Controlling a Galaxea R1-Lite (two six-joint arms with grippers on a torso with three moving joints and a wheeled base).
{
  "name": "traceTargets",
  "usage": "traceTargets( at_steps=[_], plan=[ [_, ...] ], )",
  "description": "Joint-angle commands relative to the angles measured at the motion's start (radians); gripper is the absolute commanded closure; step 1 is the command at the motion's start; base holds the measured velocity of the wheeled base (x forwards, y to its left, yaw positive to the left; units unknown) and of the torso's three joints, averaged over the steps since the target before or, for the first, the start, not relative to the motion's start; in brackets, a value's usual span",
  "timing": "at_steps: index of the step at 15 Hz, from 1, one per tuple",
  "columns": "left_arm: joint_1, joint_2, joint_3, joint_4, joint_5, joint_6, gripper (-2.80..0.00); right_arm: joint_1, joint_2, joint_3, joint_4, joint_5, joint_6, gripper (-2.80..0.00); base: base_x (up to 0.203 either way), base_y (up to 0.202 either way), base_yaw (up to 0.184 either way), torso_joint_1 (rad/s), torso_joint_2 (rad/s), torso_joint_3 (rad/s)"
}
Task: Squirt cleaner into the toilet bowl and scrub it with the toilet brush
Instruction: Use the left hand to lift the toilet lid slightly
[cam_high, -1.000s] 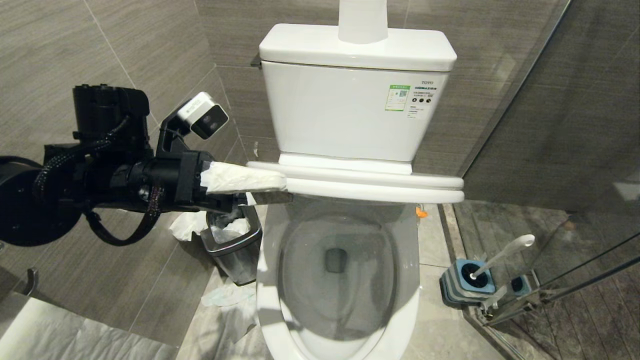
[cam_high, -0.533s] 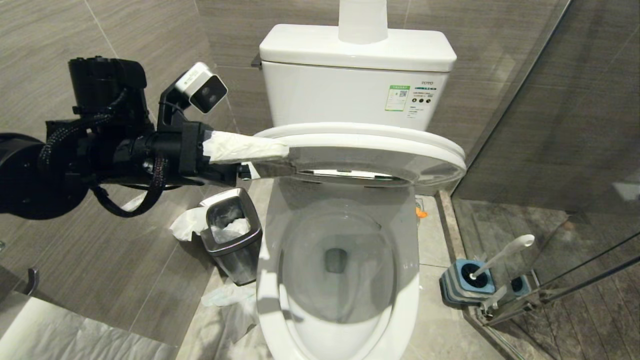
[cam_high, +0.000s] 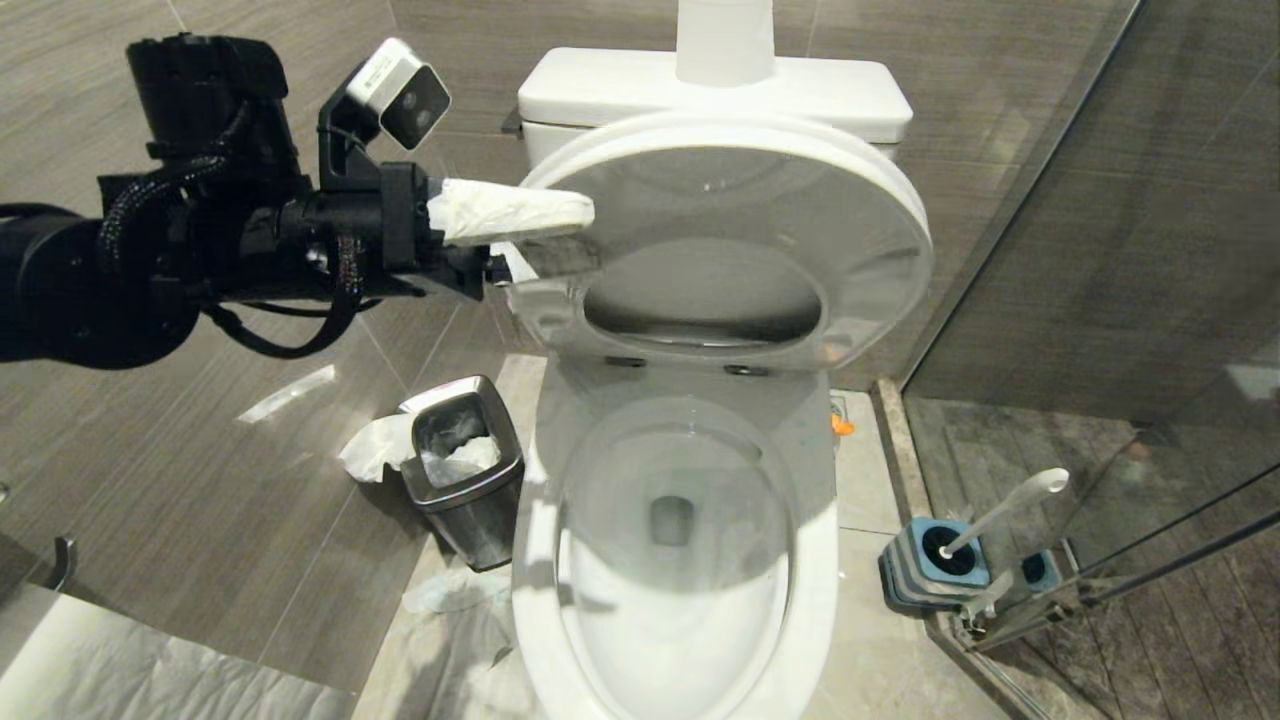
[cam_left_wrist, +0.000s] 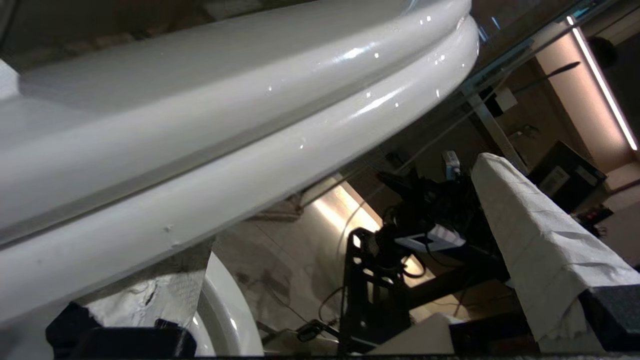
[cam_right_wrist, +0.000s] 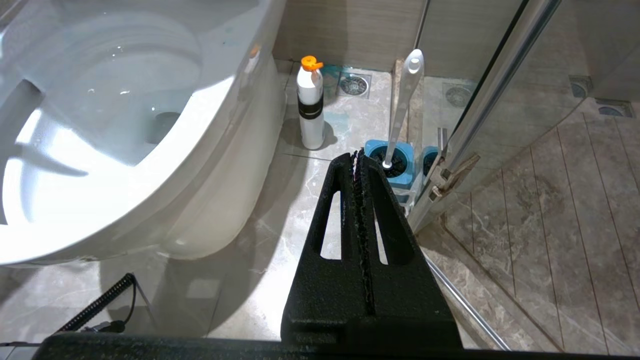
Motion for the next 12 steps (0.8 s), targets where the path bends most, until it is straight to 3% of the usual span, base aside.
traceTargets(
  at_steps=[1,8,10,12],
  plan=[
    [0.000,0.055,-0.123,-0.002,0.024,-0.002,-2.80,0.000,0.001,0.000,0.001,0.000,0.000,0.00,0.000,0.000,0.000,0.000,0.00,0.000],
    [0.011,0.271,-0.501,-0.006,0.232,0.012,-2.80,0.000,0.001,0.001,-0.001,0.000,0.000,0.00,0.000,0.000,0.000,0.000,0.00,0.000],
    [0.011,0.316,-0.511,-0.032,0.287,0.082,-2.80,0.000,0.001,0.000,-0.001,0.000,0.000,0.00,0.000,0.000,0.000,0.000,0.00,0.000],
    [0.012,0.341,-0.513,-0.036,0.299,0.161,-2.80,0.000,0.001,0.000,0.001,0.000,0.000,0.00,0.000,0.000,0.000,0.000,0.00,0.000]
  ],
)
